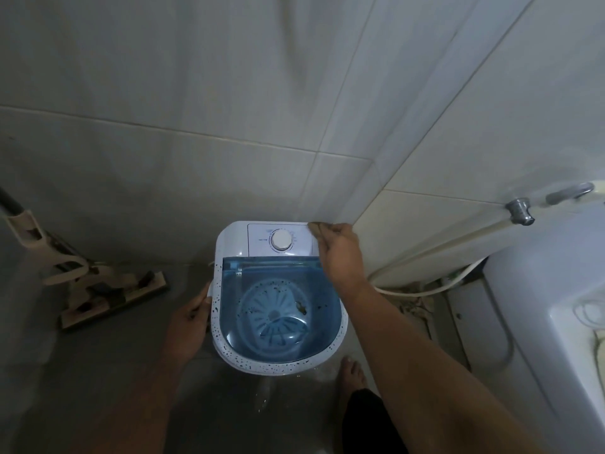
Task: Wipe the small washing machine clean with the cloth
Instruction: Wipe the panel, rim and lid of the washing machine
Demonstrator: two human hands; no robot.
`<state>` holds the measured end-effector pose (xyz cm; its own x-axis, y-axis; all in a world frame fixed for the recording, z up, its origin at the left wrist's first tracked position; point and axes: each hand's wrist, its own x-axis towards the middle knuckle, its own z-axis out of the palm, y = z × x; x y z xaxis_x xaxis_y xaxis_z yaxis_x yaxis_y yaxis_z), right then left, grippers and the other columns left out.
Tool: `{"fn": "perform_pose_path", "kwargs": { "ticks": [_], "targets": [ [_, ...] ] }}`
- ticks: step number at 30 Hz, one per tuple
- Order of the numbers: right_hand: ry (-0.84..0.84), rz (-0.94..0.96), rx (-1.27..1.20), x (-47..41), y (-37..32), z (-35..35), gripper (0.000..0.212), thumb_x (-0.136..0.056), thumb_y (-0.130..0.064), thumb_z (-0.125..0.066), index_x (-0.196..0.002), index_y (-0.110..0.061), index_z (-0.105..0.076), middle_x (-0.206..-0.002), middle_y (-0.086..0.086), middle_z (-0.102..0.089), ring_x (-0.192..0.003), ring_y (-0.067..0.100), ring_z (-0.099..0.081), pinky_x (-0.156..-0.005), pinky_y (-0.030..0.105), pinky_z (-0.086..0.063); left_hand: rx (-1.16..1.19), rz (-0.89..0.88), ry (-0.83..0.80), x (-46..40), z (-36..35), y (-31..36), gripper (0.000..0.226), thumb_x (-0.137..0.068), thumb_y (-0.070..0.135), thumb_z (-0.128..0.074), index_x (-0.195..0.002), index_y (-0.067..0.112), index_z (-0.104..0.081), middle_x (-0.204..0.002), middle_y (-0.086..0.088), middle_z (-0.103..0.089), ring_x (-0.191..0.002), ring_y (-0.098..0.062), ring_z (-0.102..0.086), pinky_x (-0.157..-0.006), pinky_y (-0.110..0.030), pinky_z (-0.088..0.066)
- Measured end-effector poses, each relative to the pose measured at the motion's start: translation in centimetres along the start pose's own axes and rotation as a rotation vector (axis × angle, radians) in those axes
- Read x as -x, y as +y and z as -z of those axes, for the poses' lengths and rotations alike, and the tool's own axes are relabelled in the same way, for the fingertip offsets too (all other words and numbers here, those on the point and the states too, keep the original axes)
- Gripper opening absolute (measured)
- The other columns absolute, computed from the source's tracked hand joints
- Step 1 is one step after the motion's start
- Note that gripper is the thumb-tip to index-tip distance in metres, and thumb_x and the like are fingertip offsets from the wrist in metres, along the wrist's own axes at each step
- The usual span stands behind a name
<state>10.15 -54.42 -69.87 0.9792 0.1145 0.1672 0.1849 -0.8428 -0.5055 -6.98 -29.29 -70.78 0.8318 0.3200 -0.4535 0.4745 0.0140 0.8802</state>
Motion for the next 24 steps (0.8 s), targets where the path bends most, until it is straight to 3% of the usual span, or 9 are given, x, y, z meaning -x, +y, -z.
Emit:
{"fn": "perform_pose_path", "kwargs": {
  "ticks": [3,5,8,11,14,17,20,22,24],
  "targets": [
    [0.002,0.008,-0.031,2.3,0.7,-0.5,0.029,-0.104,-0.028,-0.057,-0.13,-0.024,-0.071,-0.129,0.007,-0.059,-0.115,0.031,-0.06,-0.1,0.045,-0.054,-0.011,0.014,0.007,-0.2,0.1,-0.4,0.038,-0.103,0.02,-0.045,-0.139,0.032,-0.051,-0.115,0.007,-0.063,-0.075,0.019,-0.055,-0.061,0.0,-0.042],
    [0.005,0.084,-0.052,4.2,2.1,-0.3,0.03,-0.106,-0.032,-0.055,-0.131,-0.031,-0.07,-0.13,0.003,-0.06,-0.115,0.028,-0.062,-0.1,0.042,-0.054,-0.022,0.0,0.014,-0.3,0.1,-0.4,0.039,-0.103,0.018,-0.045,-0.14,0.028,-0.051,-0.119,0.004,-0.063,-0.081,0.016,-0.056,-0.061,0.002,-0.042],
    [-0.022,0.044,-0.058,6.2,3.2,1.8,0.031,-0.104,-0.025,-0.06,-0.132,-0.03,-0.071,-0.127,0.005,-0.062,-0.113,0.018,-0.064,-0.107,0.033,-0.051,0.004,-0.018,0.005,0.0,-0.1,-0.2,0.039,-0.103,0.017,-0.045,-0.14,0.026,-0.051,-0.121,0.008,-0.061,-0.101,-0.001,-0.058,-0.064,0.001,-0.043],
    [0.015,-0.01,-0.031,5.6,2.8,4.1,0.033,-0.103,-0.019,-0.061,-0.133,-0.028,-0.071,-0.119,0.008,-0.063,-0.102,0.016,-0.063,-0.101,0.019,-0.044,0.029,-0.004,-0.007,0.1,0.0,-0.1,0.037,-0.103,0.019,-0.045,-0.138,0.032,-0.051,-0.099,0.027,-0.068,-0.085,0.014,-0.062,-0.074,-0.007,-0.05],
    [0.061,-0.023,-0.042,2.6,1.5,4.4,0.031,-0.101,-0.017,-0.062,-0.131,-0.021,-0.072,-0.117,0.012,-0.063,-0.099,0.014,-0.059,-0.095,0.014,-0.038,0.04,0.017,-0.001,-0.3,0.0,-0.4,0.037,-0.103,0.019,-0.045,-0.139,0.029,-0.052,-0.101,0.014,-0.07,-0.074,0.012,-0.063,-0.063,-0.004,-0.049],
    [-0.002,-0.026,-0.052,0.0,0.0,2.9,0.031,-0.101,-0.016,-0.061,-0.129,-0.017,-0.073,-0.116,0.017,-0.066,-0.103,0.026,-0.065,-0.098,0.023,-0.047,0.046,0.027,-0.001,-0.5,0.0,-0.6,0.036,-0.103,0.019,-0.045,-0.137,0.031,-0.052,-0.092,0.019,-0.07,-0.068,0.011,-0.066,-0.058,-0.004,-0.05],
    [-0.083,-0.125,-0.108,-0.7,0.2,1.5,0.033,-0.1,-0.017,-0.06,-0.13,-0.021,-0.073,-0.118,0.017,-0.068,-0.106,0.031,-0.067,-0.101,0.037,-0.054,0.041,0.028,-0.006,-0.6,0.1,-1.0,0.035,-0.103,0.021,-0.045,-0.134,0.038,-0.05,-0.087,0.023,-0.073,-0.079,0.001,-0.068,-0.066,-0.012,-0.055],
    [-0.098,-0.176,-0.143,-0.1,0.7,1.5,0.033,-0.1,-0.016,-0.059,-0.13,-0.019,-0.073,-0.117,0.015,-0.069,-0.105,0.028,-0.068,-0.098,0.033,-0.054,0.048,0.028,-0.006,-0.6,-0.1,-0.9,0.036,-0.104,0.021,-0.044,-0.136,0.036,-0.049,-0.086,0.022,-0.073,-0.083,-0.004,-0.065,-0.075,-0.021,-0.055],
    [-0.099,-0.209,-0.163,0.7,1.4,2.1,0.029,-0.101,-0.019,-0.06,-0.125,-0.016,-0.076,-0.111,0.012,-0.075,-0.099,0.025,-0.072,-0.089,0.026,-0.053,0.058,0.027,-0.013,-0.4,-0.2,-0.6,0.038,-0.103,0.022,-0.045,-0.14,0.03,-0.05,-0.101,0.006,-0.071,-0.085,-0.006,-0.064,-0.076,-0.025,-0.053]
  ]
}}
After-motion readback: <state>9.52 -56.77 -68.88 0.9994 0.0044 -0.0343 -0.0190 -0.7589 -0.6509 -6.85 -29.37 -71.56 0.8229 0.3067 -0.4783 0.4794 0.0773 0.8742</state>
